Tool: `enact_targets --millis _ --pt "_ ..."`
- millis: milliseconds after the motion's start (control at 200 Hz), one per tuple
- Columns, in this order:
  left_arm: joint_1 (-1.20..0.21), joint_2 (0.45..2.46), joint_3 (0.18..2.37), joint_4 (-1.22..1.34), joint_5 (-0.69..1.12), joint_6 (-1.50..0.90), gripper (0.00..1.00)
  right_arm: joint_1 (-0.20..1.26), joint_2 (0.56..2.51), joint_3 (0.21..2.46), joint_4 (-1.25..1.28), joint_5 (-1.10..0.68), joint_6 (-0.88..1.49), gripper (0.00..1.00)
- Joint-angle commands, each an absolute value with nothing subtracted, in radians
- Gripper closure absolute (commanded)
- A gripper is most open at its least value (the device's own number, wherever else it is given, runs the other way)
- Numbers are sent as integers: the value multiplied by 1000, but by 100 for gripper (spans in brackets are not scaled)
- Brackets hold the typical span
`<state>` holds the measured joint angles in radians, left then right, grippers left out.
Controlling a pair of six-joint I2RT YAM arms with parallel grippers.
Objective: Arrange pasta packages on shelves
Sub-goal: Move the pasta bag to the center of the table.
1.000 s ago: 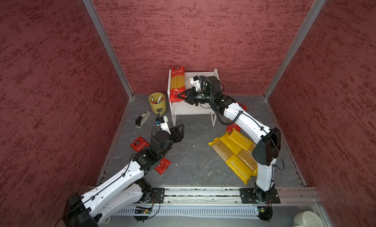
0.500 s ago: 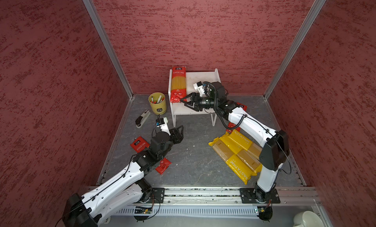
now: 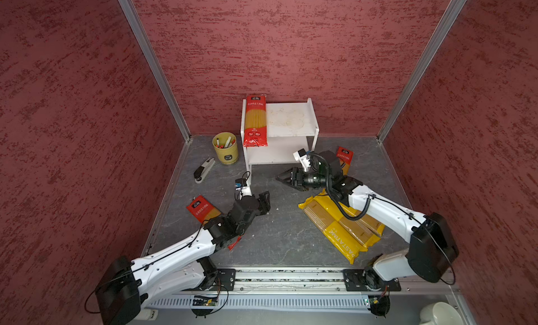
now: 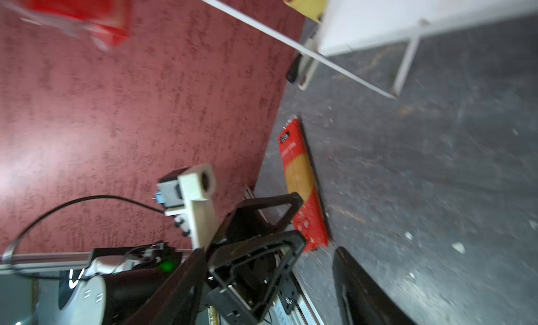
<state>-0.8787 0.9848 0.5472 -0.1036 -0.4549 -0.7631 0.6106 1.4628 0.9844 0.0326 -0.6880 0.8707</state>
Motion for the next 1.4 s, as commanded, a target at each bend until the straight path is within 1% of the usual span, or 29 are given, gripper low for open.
enact_targets --millis 0,115,225,426,496,546,631,751,882,1097,1182,1308,1393 --pt "-894 1030 536 -193 -515 -861 30 657 1496 908 74 -595 865 30" --pt "-872 1049 552 -324 -510 -917 30 721 1583 888 133 -582 876 31" --pt "-816 1012 544 -442 -497 -971 30 770 1691 925 168 -572 857 32" --pt "-620 882 511 -657 -436 -1043 29 849 1855 1081 112 -577 811 35" --pt "-561 844 517 -751 -453 -1066 27 877 1892 1122 84 -571 792 35" --pt "-529 815 513 -789 -466 -1075 26 896 1935 1183 13 -584 753 36" --pt "-474 776 498 -808 -460 -1075 26 932 2008 1276 -88 -620 689 36" --pt "-431 756 487 -802 -445 -1070 26 962 2055 1317 -100 -640 675 37" --pt "-426 748 474 -772 -427 -1068 26 982 2095 1369 -145 -663 636 37" --pt "-418 737 432 -727 -407 -1095 26 1018 2214 1505 -248 -686 588 37" --pt "-411 724 421 -710 -392 -1098 26 1029 2250 1555 -279 -693 570 42" --pt "-411 733 422 -689 -378 -1085 27 1035 2269 1580 -281 -707 564 52" --pt "-416 749 426 -679 -367 -1076 27 1035 2252 1562 -259 -701 568 64"
